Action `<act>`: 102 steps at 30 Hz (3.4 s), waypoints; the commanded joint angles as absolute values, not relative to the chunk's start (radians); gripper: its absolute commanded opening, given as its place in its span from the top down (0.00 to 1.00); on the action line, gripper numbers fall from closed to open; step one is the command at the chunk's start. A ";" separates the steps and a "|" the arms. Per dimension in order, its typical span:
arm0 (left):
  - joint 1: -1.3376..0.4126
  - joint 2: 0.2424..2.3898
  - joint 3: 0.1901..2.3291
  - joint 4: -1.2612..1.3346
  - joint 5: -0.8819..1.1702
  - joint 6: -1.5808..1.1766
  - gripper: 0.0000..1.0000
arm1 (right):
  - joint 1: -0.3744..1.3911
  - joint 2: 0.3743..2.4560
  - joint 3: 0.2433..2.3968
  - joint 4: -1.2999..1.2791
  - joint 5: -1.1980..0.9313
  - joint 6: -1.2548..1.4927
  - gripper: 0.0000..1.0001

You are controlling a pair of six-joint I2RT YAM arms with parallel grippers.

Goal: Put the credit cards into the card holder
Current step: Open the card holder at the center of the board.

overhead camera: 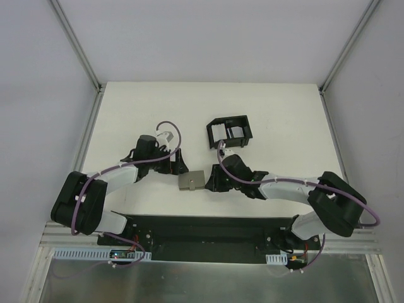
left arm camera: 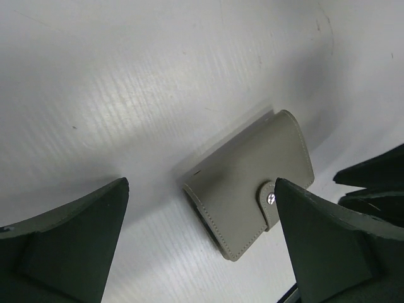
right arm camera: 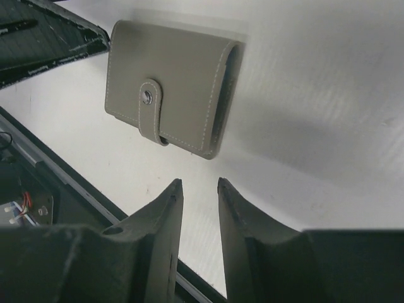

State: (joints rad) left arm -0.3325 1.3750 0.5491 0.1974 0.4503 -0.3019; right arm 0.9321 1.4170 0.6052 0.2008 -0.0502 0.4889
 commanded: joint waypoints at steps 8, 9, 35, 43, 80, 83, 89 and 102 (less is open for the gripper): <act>-0.331 1.543 0.574 0.301 0.692 -0.256 0.12 | 0.940 1.585 0.735 0.298 -0.156 0.508 0.68; -0.330 1.555 0.581 0.292 0.701 -0.258 0.14 | 0.939 1.595 0.744 0.293 -0.155 0.508 0.68; -0.331 1.551 0.509 0.313 0.824 -0.324 0.45 | 0.880 1.703 0.729 0.268 -0.140 0.549 0.68; -0.331 1.500 0.480 0.316 0.782 -0.339 0.48 | 0.877 1.709 0.736 0.250 -0.138 0.548 0.68; -0.331 1.422 0.476 0.281 0.732 -0.362 0.74 | 0.994 1.661 0.782 0.272 -0.197 0.548 0.63; -0.331 1.413 0.459 0.276 0.732 -0.362 0.73 | 0.993 1.683 0.787 0.253 -0.157 0.578 0.63; -0.331 1.390 0.426 0.279 0.744 -0.370 0.70 | 0.994 1.707 0.781 0.222 -0.112 0.617 0.63; -0.331 1.407 0.462 0.287 0.764 -0.353 1.00 | 0.994 1.657 0.766 0.230 -0.104 0.555 0.64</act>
State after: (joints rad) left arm -0.3260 1.3979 0.4332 0.2943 0.7322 -0.3725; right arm 0.9947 1.6833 0.7593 0.2390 -0.1646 0.6113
